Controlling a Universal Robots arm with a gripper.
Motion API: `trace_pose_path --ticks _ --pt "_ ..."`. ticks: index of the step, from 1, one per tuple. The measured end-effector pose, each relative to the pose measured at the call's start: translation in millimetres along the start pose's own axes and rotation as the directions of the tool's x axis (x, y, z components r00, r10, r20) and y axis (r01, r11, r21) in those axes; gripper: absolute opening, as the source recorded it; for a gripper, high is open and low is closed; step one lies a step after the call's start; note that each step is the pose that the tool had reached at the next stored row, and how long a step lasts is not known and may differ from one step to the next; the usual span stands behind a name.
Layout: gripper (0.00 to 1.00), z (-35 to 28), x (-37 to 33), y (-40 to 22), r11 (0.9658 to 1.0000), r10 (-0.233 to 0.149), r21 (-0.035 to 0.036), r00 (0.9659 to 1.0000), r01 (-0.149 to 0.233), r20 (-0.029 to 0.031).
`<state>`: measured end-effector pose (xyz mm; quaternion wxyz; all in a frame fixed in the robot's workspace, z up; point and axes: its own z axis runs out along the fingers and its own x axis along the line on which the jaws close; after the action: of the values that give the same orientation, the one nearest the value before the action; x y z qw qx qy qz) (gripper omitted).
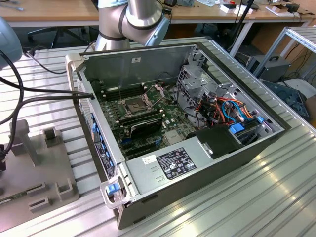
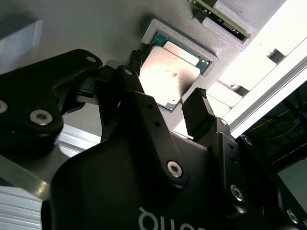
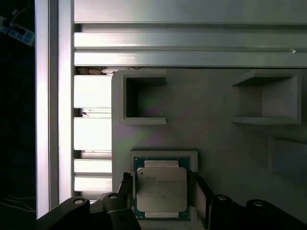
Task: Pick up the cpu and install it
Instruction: 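Pick up the cpu and move it towards the insertion slot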
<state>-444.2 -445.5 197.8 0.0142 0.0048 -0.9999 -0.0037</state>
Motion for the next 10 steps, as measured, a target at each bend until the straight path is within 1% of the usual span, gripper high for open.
trace_pose_path --ticks 10 --pt "0.62 3.0 -0.3 0.0 0.9999 -0.014 0.0007 0.9999 0.014 -0.0001"
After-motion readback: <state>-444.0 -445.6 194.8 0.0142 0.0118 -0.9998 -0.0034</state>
